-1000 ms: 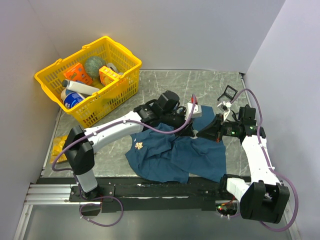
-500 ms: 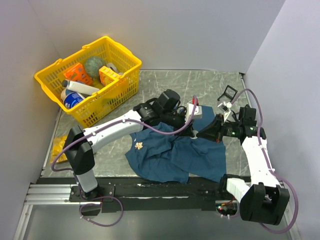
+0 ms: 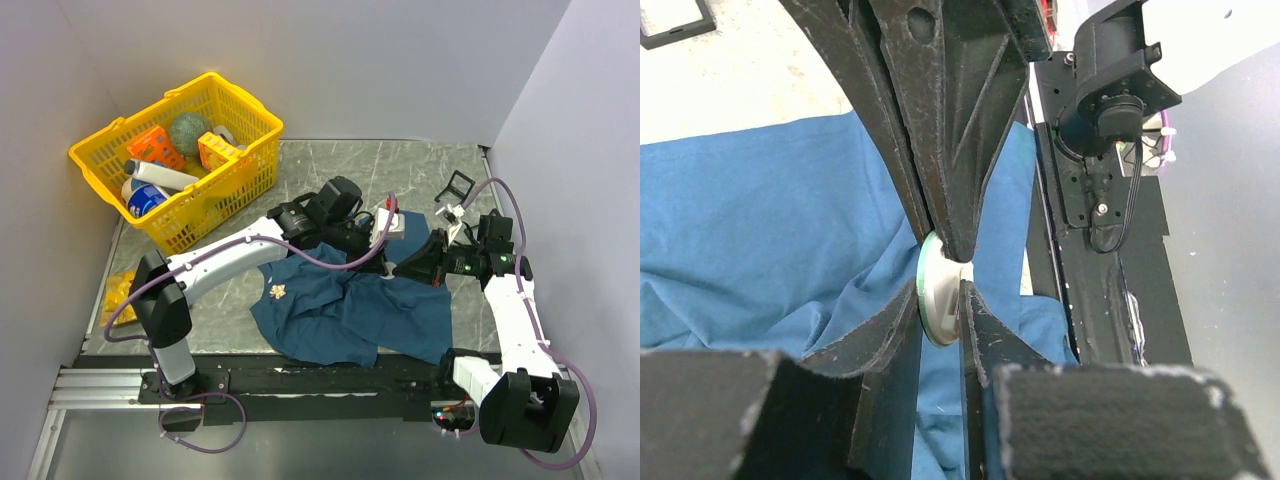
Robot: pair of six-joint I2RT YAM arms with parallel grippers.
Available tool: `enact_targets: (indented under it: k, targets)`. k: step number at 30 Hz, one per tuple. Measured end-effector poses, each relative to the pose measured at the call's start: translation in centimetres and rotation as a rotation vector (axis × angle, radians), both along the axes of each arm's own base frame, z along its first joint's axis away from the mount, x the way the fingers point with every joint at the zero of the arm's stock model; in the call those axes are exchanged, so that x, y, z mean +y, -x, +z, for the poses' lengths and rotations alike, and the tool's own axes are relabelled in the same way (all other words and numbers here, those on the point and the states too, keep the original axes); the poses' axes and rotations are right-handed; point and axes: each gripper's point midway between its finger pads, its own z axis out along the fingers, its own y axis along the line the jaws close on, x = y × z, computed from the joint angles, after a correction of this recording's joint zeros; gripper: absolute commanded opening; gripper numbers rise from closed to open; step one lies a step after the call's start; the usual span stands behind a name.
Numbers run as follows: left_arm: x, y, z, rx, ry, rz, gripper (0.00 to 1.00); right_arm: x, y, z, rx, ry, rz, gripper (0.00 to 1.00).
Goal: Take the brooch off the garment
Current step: Close the brooch.
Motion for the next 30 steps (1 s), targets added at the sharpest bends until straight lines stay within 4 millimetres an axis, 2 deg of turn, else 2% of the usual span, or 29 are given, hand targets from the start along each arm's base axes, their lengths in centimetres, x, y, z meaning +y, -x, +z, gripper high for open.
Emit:
enact_targets:
  k: [11, 20, 30]
  targets:
    - [-0.1, 0.0, -0.3, -0.002, -0.026, -0.029, 0.01, 0.0, 0.1, -0.1, 0.009, 0.003, -0.002, 0.00]
    - [-0.2, -0.1, -1.1, -0.001, -0.066, -0.040, 0.01, -0.1, -0.1, -0.8, 0.035, 0.028, -0.022, 0.00]
    - [0.1, 0.4, -0.9, -0.040, -0.074, -0.100, 0.04, 0.0, 0.3, -0.8, 0.047, 0.012, -0.006, 0.00]
